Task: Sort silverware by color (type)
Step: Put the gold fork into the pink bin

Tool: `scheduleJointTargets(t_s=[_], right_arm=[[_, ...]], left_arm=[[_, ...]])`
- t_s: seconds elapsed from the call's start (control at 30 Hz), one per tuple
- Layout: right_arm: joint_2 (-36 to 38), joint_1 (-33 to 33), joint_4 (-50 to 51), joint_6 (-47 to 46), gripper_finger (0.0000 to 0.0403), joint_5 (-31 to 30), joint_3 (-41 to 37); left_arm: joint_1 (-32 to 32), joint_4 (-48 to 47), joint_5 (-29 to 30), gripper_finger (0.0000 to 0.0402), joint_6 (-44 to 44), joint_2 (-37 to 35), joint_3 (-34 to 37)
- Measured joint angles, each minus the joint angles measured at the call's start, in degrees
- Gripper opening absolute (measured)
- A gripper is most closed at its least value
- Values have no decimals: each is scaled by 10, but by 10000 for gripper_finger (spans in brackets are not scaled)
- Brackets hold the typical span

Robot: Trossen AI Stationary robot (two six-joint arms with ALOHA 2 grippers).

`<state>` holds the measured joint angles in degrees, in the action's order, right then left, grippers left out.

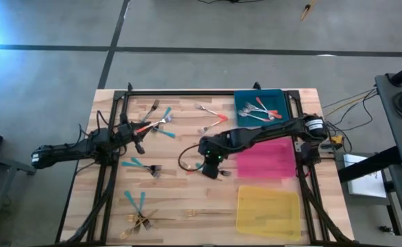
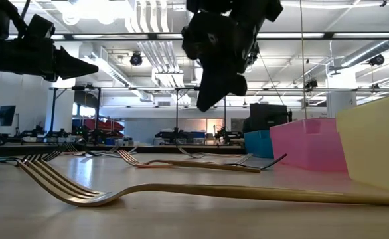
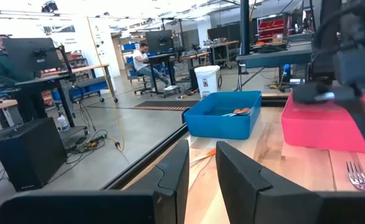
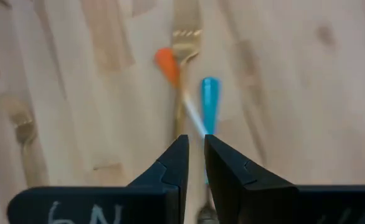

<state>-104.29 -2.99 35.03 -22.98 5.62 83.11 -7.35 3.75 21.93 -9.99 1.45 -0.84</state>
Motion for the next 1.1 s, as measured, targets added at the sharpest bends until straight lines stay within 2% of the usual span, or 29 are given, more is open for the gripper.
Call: scheduleJointTargets(t_s=[0.1, 0.27, 0.57, 1.1], right_arm=[[-18, -3, -14, 4, 45, 34, 0], [-34, -3, -25, 20, 45, 38, 0], [-33, -13, -56, -4, 45, -68, 1], [-34, -28, -69, -105, 45, -88, 1]], left_arm=[[0, 0, 0, 64, 0, 0, 0], [0, 0, 0, 64, 0, 0, 0], [0, 0, 0, 64, 0, 0, 0], [0, 0, 0, 64, 0, 0, 0]])
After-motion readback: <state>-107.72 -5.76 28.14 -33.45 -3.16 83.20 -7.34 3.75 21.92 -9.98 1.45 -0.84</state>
